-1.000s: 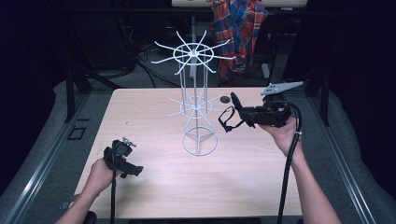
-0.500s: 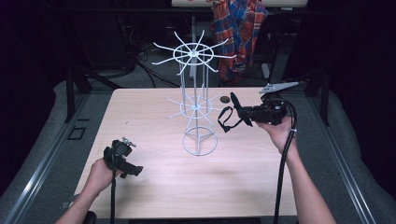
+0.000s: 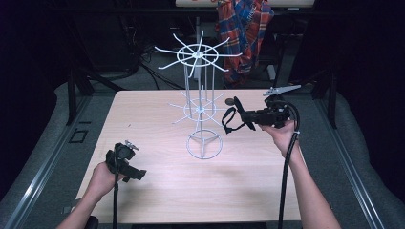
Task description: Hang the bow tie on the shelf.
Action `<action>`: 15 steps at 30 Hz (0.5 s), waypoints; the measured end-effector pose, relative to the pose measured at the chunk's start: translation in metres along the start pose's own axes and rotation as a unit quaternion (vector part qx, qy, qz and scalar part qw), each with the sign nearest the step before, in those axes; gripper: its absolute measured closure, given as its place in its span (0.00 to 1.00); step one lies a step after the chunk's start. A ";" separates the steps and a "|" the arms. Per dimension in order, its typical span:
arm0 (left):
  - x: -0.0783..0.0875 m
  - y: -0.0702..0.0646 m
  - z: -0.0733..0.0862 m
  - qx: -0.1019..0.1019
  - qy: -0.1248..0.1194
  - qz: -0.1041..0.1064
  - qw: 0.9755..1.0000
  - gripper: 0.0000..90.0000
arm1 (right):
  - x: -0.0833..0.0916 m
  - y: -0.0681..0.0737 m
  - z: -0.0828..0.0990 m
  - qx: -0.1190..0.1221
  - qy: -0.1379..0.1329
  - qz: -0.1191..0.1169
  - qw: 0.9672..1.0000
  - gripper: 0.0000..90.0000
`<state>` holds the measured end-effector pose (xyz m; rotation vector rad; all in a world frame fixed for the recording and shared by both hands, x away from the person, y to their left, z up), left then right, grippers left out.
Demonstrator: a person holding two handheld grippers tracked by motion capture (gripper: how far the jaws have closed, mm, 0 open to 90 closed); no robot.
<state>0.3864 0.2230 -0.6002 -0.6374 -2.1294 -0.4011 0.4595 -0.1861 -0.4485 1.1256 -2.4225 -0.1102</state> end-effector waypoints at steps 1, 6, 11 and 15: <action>0.000 0.000 0.000 0.000 0.000 0.000 1.000 0.01 | 0.000 0.000 0.000 0.000 0.000 0.000 1.000 0.81; 0.000 0.000 0.000 0.000 0.000 0.000 1.000 0.01 | -0.003 -0.004 0.003 -0.016 -0.002 -0.003 1.000 0.81; 0.000 0.000 0.000 0.000 0.000 0.000 1.000 0.01 | -0.008 -0.008 0.007 -0.033 0.002 -0.012 0.999 0.81; 0.000 0.000 0.000 0.000 0.000 0.000 1.000 0.01 | -0.012 -0.009 0.009 -0.046 0.004 -0.019 0.999 0.81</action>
Point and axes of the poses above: each handheld gripper's, and its own axes: x roughly backward along the jaws, z roughly out of its underside, y roughly to its left, the point moved 8 cm from there along -x, roughly forward along the jaws, and after that the axes turned 13 degrees about -y, right-handed, at the moved point
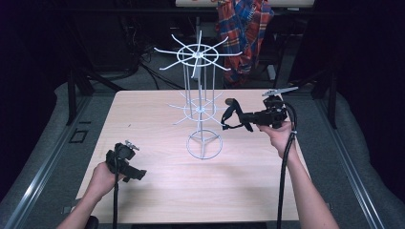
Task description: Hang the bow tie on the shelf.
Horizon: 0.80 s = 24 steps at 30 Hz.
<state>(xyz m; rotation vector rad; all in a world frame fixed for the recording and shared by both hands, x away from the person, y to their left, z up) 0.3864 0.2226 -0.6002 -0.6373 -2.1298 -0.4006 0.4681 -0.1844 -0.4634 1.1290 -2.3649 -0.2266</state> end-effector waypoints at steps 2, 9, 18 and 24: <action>0.000 0.000 0.000 -0.001 0.000 0.000 1.000 0.01 | -0.001 0.000 0.001 -0.009 -0.002 -0.006 1.000 0.81; 0.000 0.000 0.000 -0.001 0.000 0.001 1.000 0.01 | -0.005 0.000 0.009 -0.015 0.021 -0.016 1.000 0.81; 0.001 -0.001 0.000 -0.003 0.000 0.002 1.000 0.01 | 0.000 0.001 0.011 -0.023 0.030 -0.033 0.999 0.81; 0.000 -0.001 0.000 -0.002 0.002 0.003 1.000 0.01 | 0.002 -0.003 0.004 -0.026 0.007 -0.025 0.999 0.81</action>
Point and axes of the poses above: each handheld gripper's, and its own axes: x roughly backward along the jaws, z roughly out of its underside, y roughly to its left, the point moved 8 cm from there along -x, roughly forward along the jaws, and after that the axes turned 13 degrees about -y, right-handed, at the moved point
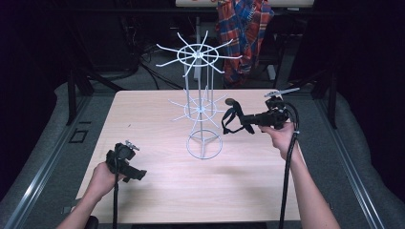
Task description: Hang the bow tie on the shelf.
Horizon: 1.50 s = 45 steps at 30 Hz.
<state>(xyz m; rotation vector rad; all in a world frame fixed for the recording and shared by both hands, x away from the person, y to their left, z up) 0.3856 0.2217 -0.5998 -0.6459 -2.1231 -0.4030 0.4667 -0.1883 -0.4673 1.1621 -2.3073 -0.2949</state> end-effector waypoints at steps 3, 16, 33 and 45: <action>0.000 0.000 0.000 0.001 0.000 -0.001 1.000 0.01 | -0.007 0.000 -0.002 0.001 -0.003 0.001 1.000 0.81; 0.000 0.001 0.000 0.001 -0.002 0.000 1.000 0.01 | -0.020 -0.010 0.002 -0.060 0.002 -0.042 0.997 0.81; 0.000 0.001 0.000 0.000 -0.001 0.000 1.000 0.01 | -0.038 -0.003 0.013 -0.008 0.036 0.014 0.999 0.81; -0.001 0.000 0.000 0.002 -0.001 0.002 1.000 0.01 | -0.050 0.007 0.016 0.027 0.052 0.036 0.998 0.81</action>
Point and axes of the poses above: each handheld gripper's, and its own axes: x roughly backward along the jaws, z roughly out of its underside, y roughly to its left, the point moved 8 cm from there along -x, roughly forward along the jaws, and after that the axes turned 13 degrees about -y, right-handed, at the moved point
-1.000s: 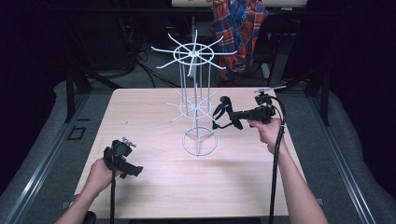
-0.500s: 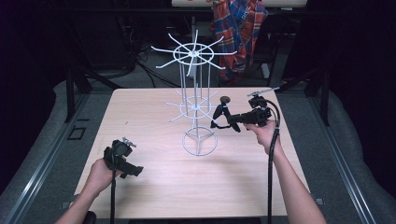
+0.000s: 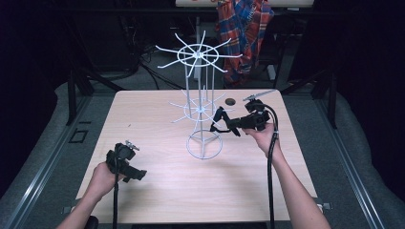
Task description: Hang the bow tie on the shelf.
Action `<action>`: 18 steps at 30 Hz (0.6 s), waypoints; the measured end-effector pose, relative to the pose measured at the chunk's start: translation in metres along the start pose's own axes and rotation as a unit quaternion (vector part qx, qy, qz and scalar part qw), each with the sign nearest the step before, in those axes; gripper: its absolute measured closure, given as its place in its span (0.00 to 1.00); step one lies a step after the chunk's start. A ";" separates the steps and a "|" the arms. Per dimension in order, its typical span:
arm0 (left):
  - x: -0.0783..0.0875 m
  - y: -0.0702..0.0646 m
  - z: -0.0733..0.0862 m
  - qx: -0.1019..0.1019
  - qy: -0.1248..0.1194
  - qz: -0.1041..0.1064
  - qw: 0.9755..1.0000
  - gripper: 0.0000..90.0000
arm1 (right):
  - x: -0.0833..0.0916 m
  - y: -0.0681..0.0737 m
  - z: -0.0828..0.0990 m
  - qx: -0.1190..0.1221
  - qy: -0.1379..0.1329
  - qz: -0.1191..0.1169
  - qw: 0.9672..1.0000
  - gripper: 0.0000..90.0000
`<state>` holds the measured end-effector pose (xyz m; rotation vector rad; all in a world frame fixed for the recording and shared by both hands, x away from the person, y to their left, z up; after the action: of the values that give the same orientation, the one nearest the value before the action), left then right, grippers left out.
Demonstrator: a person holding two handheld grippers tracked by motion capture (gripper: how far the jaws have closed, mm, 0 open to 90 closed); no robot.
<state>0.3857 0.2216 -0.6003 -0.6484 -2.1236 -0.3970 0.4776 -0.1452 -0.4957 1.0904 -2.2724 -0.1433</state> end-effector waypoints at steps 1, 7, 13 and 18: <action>0.000 0.000 0.000 0.000 -0.001 0.000 1.000 0.01 | -0.001 0.001 0.000 0.003 0.002 0.002 1.000 0.81; 0.000 0.000 0.000 0.000 -0.001 0.000 1.000 0.01 | -0.010 0.005 0.005 0.023 0.022 0.017 0.999 0.81; 0.000 0.000 0.000 -0.001 -0.001 0.000 1.000 0.01 | -0.017 0.004 0.011 0.024 0.031 0.025 0.999 0.81; 0.000 0.000 0.000 -0.001 -0.001 0.001 1.000 0.01 | -0.020 0.003 0.015 0.026 0.038 0.029 0.998 0.81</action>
<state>0.3856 0.2217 -0.6003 -0.6509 -2.1240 -0.3974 0.4771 -0.1307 -0.5165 1.0369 -2.2478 -0.0174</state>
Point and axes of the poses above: each handheld gripper's, and its own axes: x roughly backward along the jaws, z roughly out of its underside, y roughly to its left, the point moved 8 cm from there along -x, roughly forward along the jaws, and after that the axes turned 13 degrees about -y, right-handed, at the moved point
